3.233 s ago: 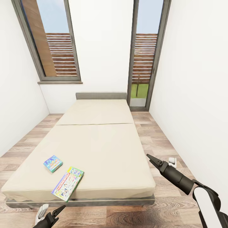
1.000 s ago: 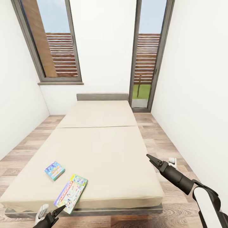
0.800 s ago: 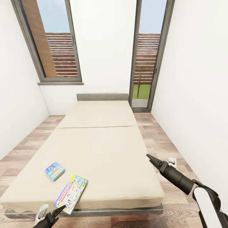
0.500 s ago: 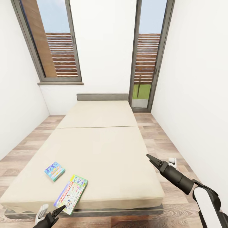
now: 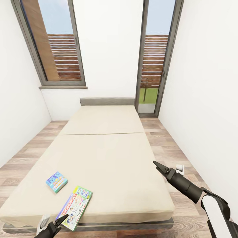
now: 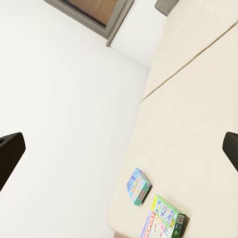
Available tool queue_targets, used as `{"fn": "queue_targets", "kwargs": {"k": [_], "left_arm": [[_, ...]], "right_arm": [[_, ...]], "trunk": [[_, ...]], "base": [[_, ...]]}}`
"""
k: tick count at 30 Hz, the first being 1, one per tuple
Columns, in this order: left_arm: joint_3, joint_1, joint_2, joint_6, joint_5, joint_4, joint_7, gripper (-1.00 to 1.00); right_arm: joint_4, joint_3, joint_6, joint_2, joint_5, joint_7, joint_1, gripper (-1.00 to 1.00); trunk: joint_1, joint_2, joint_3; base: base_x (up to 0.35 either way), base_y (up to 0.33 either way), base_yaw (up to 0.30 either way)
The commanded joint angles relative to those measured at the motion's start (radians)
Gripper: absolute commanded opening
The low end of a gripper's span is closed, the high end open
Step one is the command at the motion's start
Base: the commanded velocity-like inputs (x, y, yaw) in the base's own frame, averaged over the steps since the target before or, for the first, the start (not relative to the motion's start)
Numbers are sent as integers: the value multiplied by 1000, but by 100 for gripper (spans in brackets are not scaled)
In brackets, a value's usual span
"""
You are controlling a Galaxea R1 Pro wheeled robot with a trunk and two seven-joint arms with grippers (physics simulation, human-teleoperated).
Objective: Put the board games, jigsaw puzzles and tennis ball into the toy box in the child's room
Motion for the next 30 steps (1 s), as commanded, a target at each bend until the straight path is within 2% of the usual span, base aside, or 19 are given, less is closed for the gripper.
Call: {"fn": "queue_targets", "kwargs": {"k": [1,24,30], "left_arm": [[1,-1,0,9,7,0,-2,100],[1,-1,0,12,7,1,-3,100],[1,-1,0,12,7,1,-3,100]], "right_arm": [[0,-1,6,0,-1,2,-1,100],[0,-3,6,0,-1,2,-1,100],[0,-3,6,0,-1,2,-1,100]], "trunk": [[0,0,-1],[0,0,-1],[23,-42,-20]], "base": [[3,1,0],[0,0,0],[0,0,0]]}}
